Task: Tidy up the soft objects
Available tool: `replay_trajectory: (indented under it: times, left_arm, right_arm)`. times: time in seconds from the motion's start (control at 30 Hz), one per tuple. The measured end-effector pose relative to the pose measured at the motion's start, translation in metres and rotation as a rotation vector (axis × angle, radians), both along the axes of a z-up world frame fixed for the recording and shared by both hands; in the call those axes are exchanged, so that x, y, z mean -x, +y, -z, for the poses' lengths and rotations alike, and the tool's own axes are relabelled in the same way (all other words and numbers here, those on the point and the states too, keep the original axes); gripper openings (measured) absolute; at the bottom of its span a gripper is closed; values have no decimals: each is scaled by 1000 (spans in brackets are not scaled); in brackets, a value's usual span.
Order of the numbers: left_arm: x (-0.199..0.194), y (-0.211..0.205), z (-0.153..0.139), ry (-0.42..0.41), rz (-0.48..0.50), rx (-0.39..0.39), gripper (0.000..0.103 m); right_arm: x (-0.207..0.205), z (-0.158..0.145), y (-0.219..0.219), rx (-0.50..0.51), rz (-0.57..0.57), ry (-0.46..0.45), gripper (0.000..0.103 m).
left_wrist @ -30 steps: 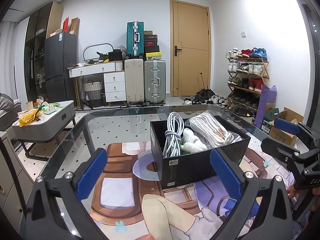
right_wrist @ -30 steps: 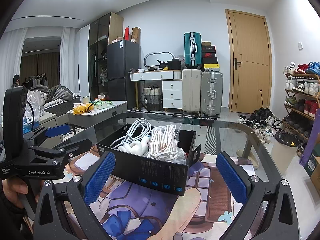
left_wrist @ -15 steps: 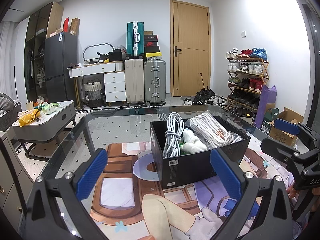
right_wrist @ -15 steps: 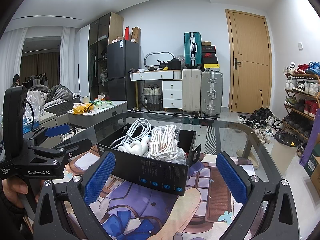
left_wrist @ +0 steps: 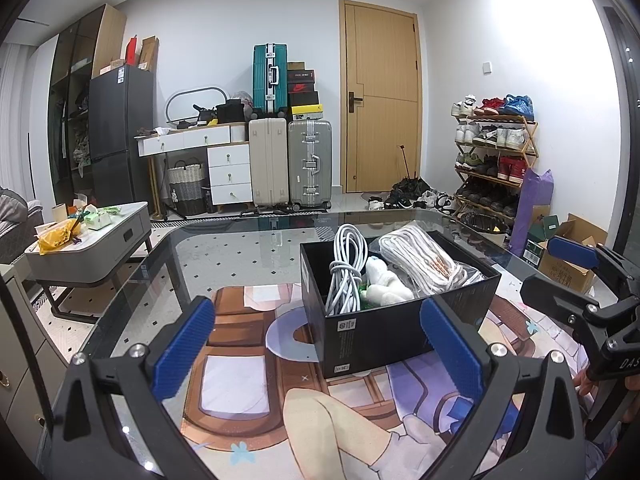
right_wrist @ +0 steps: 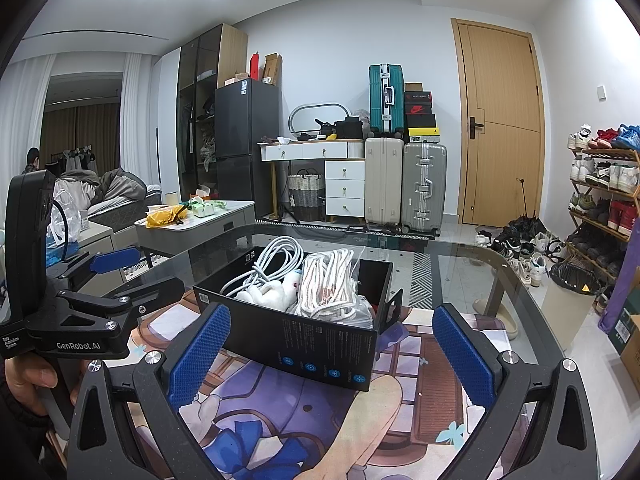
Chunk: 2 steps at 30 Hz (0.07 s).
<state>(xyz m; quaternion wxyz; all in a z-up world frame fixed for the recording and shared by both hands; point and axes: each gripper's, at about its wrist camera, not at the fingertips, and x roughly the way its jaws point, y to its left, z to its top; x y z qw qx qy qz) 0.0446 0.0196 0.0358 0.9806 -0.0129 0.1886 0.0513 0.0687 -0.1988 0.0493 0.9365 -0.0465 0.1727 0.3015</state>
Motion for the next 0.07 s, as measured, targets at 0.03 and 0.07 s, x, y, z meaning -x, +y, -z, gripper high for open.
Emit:
replay_trajectory:
  times: [0.03, 0.07]
  left_arm:
    - [0, 0, 0, 0, 0, 0, 103]
    - [0, 0, 1, 1, 0, 0, 103]
  right_arm:
    - [0, 0, 0, 0, 0, 0, 103]
    - [0, 0, 0, 0, 0, 0, 103]
